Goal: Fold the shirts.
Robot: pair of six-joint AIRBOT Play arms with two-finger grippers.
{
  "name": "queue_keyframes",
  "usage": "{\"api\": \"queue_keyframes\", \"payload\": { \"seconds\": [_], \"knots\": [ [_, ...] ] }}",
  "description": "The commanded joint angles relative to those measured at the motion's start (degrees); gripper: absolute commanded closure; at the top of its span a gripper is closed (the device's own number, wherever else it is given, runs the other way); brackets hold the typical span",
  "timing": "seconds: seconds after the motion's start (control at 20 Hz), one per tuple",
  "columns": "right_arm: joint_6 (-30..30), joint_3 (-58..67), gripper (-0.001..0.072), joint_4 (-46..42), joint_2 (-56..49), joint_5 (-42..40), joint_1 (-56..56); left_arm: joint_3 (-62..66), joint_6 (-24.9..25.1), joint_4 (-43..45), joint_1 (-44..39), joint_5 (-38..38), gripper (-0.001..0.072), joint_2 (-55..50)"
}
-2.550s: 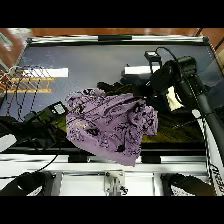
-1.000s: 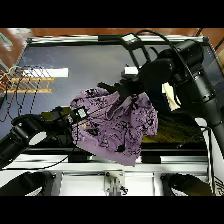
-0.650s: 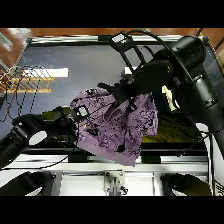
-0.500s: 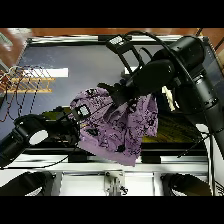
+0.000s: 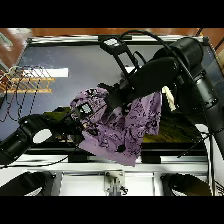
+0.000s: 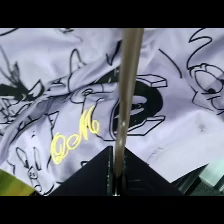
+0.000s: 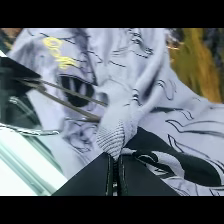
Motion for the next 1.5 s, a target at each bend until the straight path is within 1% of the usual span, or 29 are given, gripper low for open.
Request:
{"api": "queue_keyframes", "payload": {
  "seconds": [0.0, 0.05, 0.1, 0.15, 0.25, 0.35, 0.45, 0.55, 0.6, 0.65, 0.7, 0.75, 0.8, 0.85, 0.95, 1.0, 1.05, 1.1, 1.15, 1.25, 1.45],
  "knots": [
    [0.50, 0.07, 0.0639, 1.97, -0.04, 0.94, 0.07, 0.00, -0.15, -0.42, -0.42, 1.05, 0.0659, -0.81],
    [0.48, 0.09, 0.0519, 2.08, -0.04, 1.36, 0.04, 0.00, -0.17, -0.39, -0.39, 1.51, 0.0659, -0.81],
    [0.39, 0.09, 0.0160, 2.14, 0.02, 1.57, 0.02, 0.00, -0.61, -0.37, -0.39, 1.73, 0.0659, -0.81],
    [0.15, 0.09, 0.0080, 1.88, 0.22, 1.27, 0.00, 0.00, -0.61, -0.37, -0.39, 1.64, 0.0659, -0.79],
    [0.02, 0.09, 0.0080, -1.62, 1.97, 0.63, -0.02, 0.00, -0.59, -0.35, -0.39, 1.64, 0.0659, -0.79],
    [0.72, 0.09, 0.0081, -7.19, 5.64, -0.26, -1.88, 0.00, -0.59, -0.37, -0.39, 1.66, 0.0659, -0.79],
    [1.36, 0.09, 0.0083, -10.03, 10.12, -0.33, -7.69, 0.00, -0.59, -0.39, -0.39, 1.66, 0.0659, -0.79],
    [1.33, 0.09, 0.0085, -10.23, 13.03, -0.96, -17.57, 0.00, -0.52, -0.37, -0.39, 1.66, 0.0659, -0.79],
    [0.48, 0.09, 0.0173, -8.15, 13.22, -2.43, -23.58, 0.00, -0.28, -0.33, -0.39, 1.66, 0.0659, -0.79],
    [-1.31, 0.07, 0.0300, -5.09, 12.70, -4.28, -29.40, 0.00, -0.07, -0.17, -0.39, 1.64, 0.0658, -0.79],
    [-4.26, 0.07, 0.0332, -2.80, 11.82, -5.95, -33.66, 0.00, -0.09, -0.17, -0.39, 1.62, 0.0659, -0.79],
    [-10.78, 0.07, 0.0308, -2.32, 10.64, -7.69, -36.39, 0.00, -0.07, -0.17, -0.39, 1.62, 0.0659, -0.79],
    [-21.79, 0.07, 0.0308, -2.49, 9.33, -9.84, -37.75, 0.00, -0.07, -0.17, -0.39, 1.64, 0.0659, -0.79],
    [-34.51, 0.07, 0.0308, -1.57, 8.07, -10.01, -37.97, 0.00, -0.04, -0.17, -0.39, 1.64, 0.0659, -0.79],
    [-56.19, 0.07, 0.0308, 2.14, 5.40, -11.28, -37.16, 0.00, 0.37, -0.15, -0.39, 1.62, 0.0659, -0.79],
    [-64.15, 0.07, 0.0308, 3.04, 3.91, -12.20, -36.35, 0.02, 1.38, -0.15, -0.39, 1.29, 0.0659, -0.79],
    [-67.17, 0.07, 0.0307, 2.75, 2.16, -12.37, -35.19, 0.02, 2.36, -0.15, -0.39, 0.87, 0.0659, -0.79],
    [-68.00, 0.07, 0.0305, 2.51, 0.50, -12.37, -34.18, 0.02, 2.71, -0.15, -0.26, 0.46, 0.0659, -0.79],
    [-69.81, 0.07, 0.0195, 2.67, -1.27, -12.24, -33.14, 0.04, 2.97, -0.15, -0.26, -0.13, 0.0659, -0.79],
    [-72.30, 0.07, 0.0186, 2.82, -4.20, -12.04, -31.39, 0.04, 3.56, -0.15, -0.26, -1.53, 0.0659, -0.79],
    [-75.01, 0.07, 0.0186, 3.65, -8.76, -12.13, -28.72, 0.07, 3.61, -0.13, -0.15, -1.84, 0.0659, -0.68]
  ]
}}
